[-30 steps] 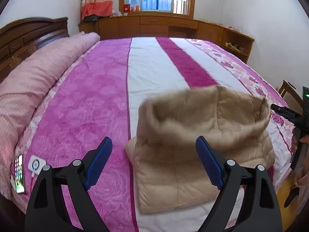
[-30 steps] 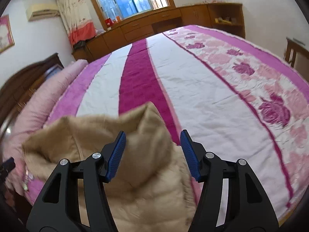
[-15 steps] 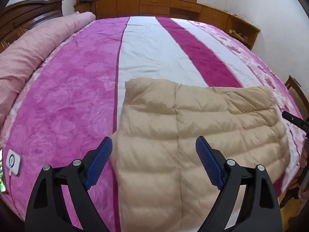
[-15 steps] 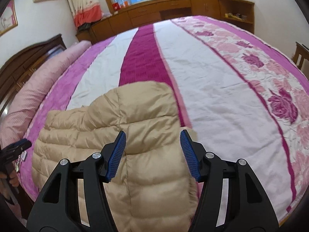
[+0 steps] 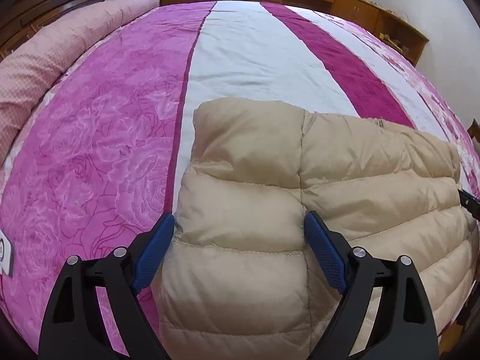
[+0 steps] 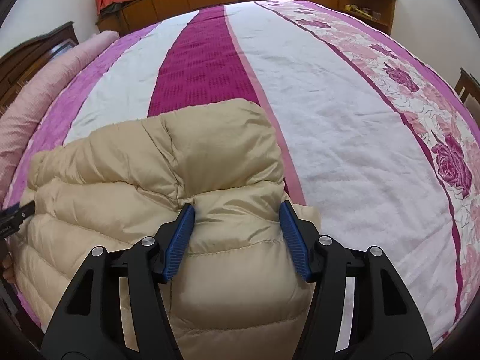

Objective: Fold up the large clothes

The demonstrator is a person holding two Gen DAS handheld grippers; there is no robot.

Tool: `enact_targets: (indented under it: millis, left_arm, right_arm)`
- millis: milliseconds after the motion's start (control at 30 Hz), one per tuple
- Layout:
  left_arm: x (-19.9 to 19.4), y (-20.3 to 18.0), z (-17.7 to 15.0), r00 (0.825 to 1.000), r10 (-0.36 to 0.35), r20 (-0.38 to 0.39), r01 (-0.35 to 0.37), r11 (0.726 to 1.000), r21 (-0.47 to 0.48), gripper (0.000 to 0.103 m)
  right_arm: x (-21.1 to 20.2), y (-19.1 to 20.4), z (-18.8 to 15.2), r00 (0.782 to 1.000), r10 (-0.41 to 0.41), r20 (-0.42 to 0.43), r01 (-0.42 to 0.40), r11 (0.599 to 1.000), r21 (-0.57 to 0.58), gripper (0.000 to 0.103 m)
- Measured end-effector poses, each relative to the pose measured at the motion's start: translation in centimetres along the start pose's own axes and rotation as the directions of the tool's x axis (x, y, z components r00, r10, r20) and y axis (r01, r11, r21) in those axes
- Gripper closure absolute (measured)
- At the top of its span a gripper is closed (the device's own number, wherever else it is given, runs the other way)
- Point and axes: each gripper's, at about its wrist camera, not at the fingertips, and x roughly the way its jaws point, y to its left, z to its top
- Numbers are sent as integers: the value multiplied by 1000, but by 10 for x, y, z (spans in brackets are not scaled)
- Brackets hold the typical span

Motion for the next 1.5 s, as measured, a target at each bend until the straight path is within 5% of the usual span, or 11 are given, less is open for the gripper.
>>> enact_targets:
  millis: [367, 767, 933, 1000, 1067, 1167, 1500]
  left_arm:
    - [-62, 31, -36, 1000, 5, 28, -4, 998, -67, 18]
    - [-50, 49, -82, 995, -95, -34, 88, 983, -160, 18]
    - [-33, 47, -80, 976, -212, -51, 197, 959, -202, 22]
    - [-27, 45, -80, 957, -285, -62, 264, 935, -235, 41]
    - [-24, 43, -78, 946, -317, -68, 292, 923, -251, 54]
    - [-31, 31, -73, 950, -303, -74, 281, 934, -219, 63]
    - [-52, -32, -85, 922, -362, -139, 353, 932, -82, 64]
  right_arm:
    - [-70, -26, -45, 997, 81, 14, -82, 994, 67, 26]
    - [-43, -35, -74, 986, 158, -56, -144, 971, 193, 14]
    - [-21, -48, -78, 952, 298, -70, -263, 913, 312, 13]
    - [-19, -53, -80, 929, 367, -48, -329, 878, 348, 24]
    - [-24, -57, -80, 908, 418, -24, -381, 847, 371, 58]
    - [-47, -64, -76, 888, 460, 9, -432, 828, 359, 77]
    - [-105, -121, -99, 936, 351, 26, -335, 864, 377, 77]
